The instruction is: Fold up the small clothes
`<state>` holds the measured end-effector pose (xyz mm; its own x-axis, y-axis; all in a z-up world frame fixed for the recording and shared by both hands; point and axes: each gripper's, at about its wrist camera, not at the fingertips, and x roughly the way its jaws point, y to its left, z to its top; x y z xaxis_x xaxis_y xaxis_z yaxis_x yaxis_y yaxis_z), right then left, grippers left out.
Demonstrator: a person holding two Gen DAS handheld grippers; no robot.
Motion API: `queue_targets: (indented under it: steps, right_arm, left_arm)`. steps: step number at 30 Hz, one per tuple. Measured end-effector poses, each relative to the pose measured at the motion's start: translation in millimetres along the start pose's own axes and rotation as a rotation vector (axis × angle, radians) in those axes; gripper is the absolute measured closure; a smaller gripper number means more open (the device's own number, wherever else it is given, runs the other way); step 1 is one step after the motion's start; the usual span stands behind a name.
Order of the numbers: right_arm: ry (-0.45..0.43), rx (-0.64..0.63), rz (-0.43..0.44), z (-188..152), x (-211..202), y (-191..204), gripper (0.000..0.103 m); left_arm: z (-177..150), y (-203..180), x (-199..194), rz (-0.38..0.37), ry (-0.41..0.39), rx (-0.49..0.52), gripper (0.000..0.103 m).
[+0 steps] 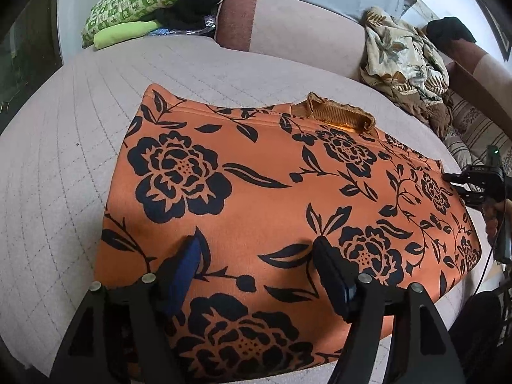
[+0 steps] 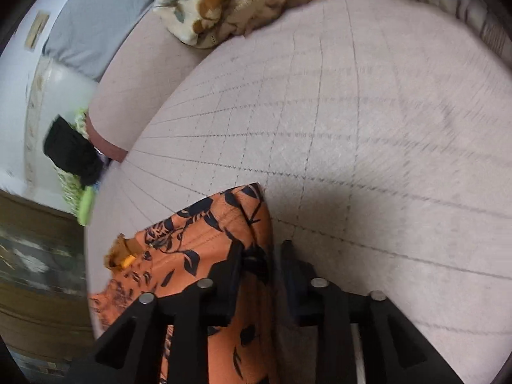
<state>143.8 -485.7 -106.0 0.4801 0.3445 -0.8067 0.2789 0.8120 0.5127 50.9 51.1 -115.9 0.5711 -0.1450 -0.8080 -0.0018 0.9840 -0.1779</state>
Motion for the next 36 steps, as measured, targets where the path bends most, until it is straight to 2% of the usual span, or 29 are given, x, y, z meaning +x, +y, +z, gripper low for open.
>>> queue_targets:
  steps: [2, 4, 5, 6, 7, 8, 9, 10, 11, 12, 14, 15, 17, 18, 19, 20, 21, 23, 25, 27, 29, 33, 34, 35, 36]
  right_arm:
    - [-0.058, -0.064, -0.021, -5, -19, 18, 0.072]
    - [-0.083, -0.129, 0.015, -11, -34, 42, 0.071]
    - [-0.066, -0.174, 0.058, -17, -38, 57, 0.066]
    - [-0.045, -0.202, 0.080, -22, -37, 65, 0.049]
    - [-0.022, -0.227, 0.093, -26, -34, 70, 0.039]
    - [0.002, -0.248, 0.100, -31, -26, 74, 0.034]
    - [0.030, -0.243, 0.081, -31, -14, 69, 0.034]
    - [0.052, -0.183, 0.019, -28, 0, 52, 0.035]
    - [0.060, -0.126, -0.010, -26, 7, 41, 0.049]
    - [0.048, -0.028, 0.007, -24, 7, 24, 0.060]
    - [-0.004, 0.005, 0.017, -25, -10, 26, 0.057]
    - [-0.033, -0.054, 0.025, -29, -22, 39, 0.045]
    - [-0.042, -0.152, 0.081, -43, -31, 62, 0.032]
    - [-0.029, -0.181, 0.097, -46, -29, 66, 0.032]
    - [0.005, -0.217, 0.077, -50, -19, 66, 0.032]
    - [0.027, -0.218, 0.031, -51, -9, 64, 0.032]
    - [0.066, -0.169, -0.045, -51, 5, 48, 0.037]
    - [0.024, -0.103, 0.004, -51, -4, 38, 0.037]
    - [-0.005, -0.145, -0.005, -55, -21, 52, 0.037]
    - [-0.033, -0.221, 0.020, -67, -39, 71, 0.036]
    - [-0.025, -0.263, 0.052, -81, -46, 80, 0.034]
    - [0.038, -0.313, 0.039, -105, -31, 85, 0.034]
    - [0.055, -0.317, 0.024, -110, -26, 80, 0.034]
    - [0.068, -0.314, 0.013, -113, -21, 77, 0.034]
    - [0.067, -0.310, 0.016, -115, -18, 72, 0.033]
  left_arm:
    - [1, 0, 0, 0.002, 0.003, -0.002, 0.030]
    - [1, -1, 1, 0.008, 0.004, 0.001, 0.030]
    - [1, -1, 1, 0.011, 0.003, 0.000, 0.030]
    - [1, -1, 1, 0.013, 0.002, -0.001, 0.030]
    - [1, -1, 2, 0.014, 0.002, -0.001, 0.030]
    - [1, -1, 1, 0.014, 0.002, -0.001, 0.030]
    - [1, -1, 1, 0.013, 0.004, -0.002, 0.030]
    - [1, -1, 1, 0.009, 0.007, -0.004, 0.030]
    - [2, -1, 1, 0.004, 0.010, -0.009, 0.030]
    - [2, 0, 1, 0.003, 0.013, -0.011, 0.030]
    - [3, 0, 1, 0.004, 0.016, -0.009, 0.030]
    - [2, 0, 2, 0.008, 0.014, -0.007, 0.030]
    - [2, -3, 3, 0.023, 0.011, 0.004, 0.028]
    - [2, -5, 3, 0.028, 0.010, 0.010, 0.028]
    - [2, -6, 3, 0.030, 0.009, 0.014, 0.028]
    - [2, -6, 3, 0.030, 0.010, 0.017, 0.028]
    - [2, -5, 0, 0.019, 0.015, 0.013, 0.028]
    - [5, 2, -12, -0.010, 0.003, -0.020, 0.028]
    - [9, 19, -33, -0.028, -0.065, -0.062, 0.028]
    - [16, 40, -43, -0.026, -0.091, -0.114, 0.028]
    - [21, 63, -42, -0.036, -0.078, -0.172, 0.028]
    - [40, 107, -16, -0.074, -0.010, -0.290, 0.029]
    - [48, 114, -7, -0.084, 0.012, -0.303, 0.033]
    - [58, 119, 5, -0.095, 0.044, -0.306, 0.043]
    - [66, 123, 15, -0.101, 0.074, -0.301, 0.048]
